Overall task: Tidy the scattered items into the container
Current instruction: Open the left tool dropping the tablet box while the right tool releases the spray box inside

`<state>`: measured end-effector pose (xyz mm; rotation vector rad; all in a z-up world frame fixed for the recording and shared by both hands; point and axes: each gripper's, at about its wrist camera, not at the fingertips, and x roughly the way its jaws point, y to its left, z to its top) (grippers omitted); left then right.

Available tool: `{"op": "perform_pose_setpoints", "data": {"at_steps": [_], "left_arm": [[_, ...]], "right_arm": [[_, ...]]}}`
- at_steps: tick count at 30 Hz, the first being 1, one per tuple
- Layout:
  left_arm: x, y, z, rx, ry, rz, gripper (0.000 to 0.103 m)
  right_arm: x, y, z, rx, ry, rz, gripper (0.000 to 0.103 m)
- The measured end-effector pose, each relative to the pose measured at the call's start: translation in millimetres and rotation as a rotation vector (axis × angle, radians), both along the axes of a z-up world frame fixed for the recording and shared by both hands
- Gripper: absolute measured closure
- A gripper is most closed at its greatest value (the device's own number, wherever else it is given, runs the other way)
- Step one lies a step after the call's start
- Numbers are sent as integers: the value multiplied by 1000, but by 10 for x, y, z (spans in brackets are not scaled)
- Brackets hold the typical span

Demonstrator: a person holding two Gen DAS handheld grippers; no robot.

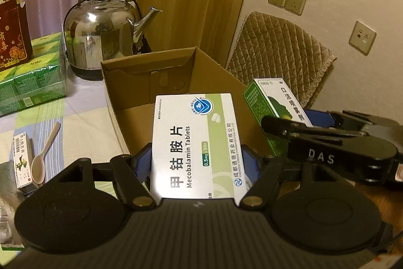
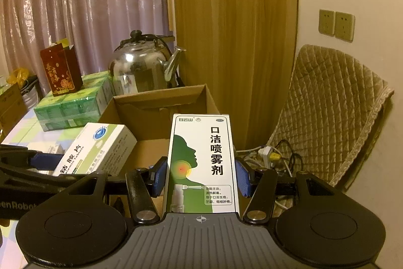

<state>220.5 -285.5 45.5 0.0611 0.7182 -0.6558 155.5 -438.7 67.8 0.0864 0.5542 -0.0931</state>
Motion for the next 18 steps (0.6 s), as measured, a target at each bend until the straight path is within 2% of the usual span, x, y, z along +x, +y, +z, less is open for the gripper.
{"op": "perform_pose_setpoints", "data": {"at_steps": [3,5,18], "left_arm": [[50,7,-5,-16,8,10,35],[61,15,3,-11,-4,16,31],[-87,331,44,-12,-17,58,31]], "right_arm": [[19,0,-10,6,2,-1,51],[19,0,-19,7,3,-1,51],[23,68,-59,13,13,14,51]]}}
